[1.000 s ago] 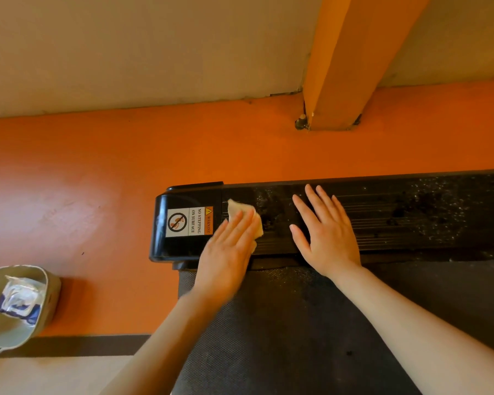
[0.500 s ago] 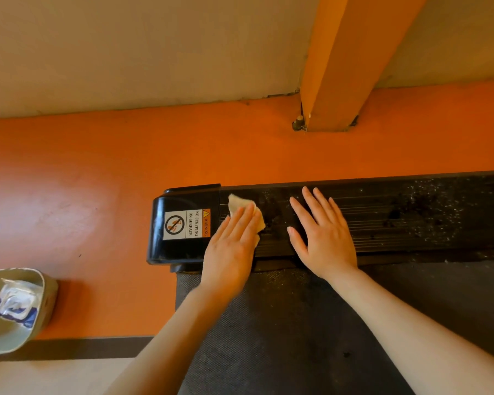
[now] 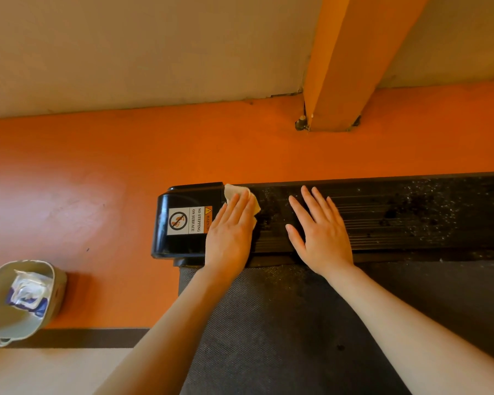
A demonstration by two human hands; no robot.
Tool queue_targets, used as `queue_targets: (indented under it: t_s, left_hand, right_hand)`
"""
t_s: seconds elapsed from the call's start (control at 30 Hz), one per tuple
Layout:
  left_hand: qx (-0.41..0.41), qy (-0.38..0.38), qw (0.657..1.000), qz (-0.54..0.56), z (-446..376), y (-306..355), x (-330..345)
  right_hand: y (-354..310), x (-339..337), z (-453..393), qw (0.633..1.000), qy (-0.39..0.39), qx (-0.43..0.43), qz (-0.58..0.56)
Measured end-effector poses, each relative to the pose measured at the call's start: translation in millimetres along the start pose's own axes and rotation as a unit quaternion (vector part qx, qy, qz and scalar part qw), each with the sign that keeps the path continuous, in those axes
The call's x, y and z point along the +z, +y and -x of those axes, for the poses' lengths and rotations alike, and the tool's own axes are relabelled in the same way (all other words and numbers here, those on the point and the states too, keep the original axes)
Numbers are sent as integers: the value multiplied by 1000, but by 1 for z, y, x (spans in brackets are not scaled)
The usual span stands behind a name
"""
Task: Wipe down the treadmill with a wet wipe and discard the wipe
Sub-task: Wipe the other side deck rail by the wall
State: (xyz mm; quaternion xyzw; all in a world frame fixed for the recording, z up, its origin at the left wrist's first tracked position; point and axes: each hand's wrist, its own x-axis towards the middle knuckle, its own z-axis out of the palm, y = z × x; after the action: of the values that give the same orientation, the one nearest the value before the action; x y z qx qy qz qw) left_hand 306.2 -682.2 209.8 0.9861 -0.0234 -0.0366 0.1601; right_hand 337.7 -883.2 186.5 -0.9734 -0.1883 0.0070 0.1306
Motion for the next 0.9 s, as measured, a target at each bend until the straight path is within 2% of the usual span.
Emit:
queue_targets:
  t_s: [0.17, 0.43, 0.7, 0.9]
  left_hand:
    - [21, 8, 1000, 3, 56, 6, 17]
    - [-2, 17, 1000, 16, -15, 10, 9]
    - [22, 14, 1000, 7, 51, 12, 25]
    - [25, 28, 999, 8, -2, 11, 12]
  right_hand:
    - [0, 1, 0, 1000, -10, 5, 0]
    - [2, 0, 0, 1000, -5, -2, -8]
    - [1, 1, 1, 1000, -6, 1, 0]
    - [2, 0, 0, 1000, -7, -1, -3]
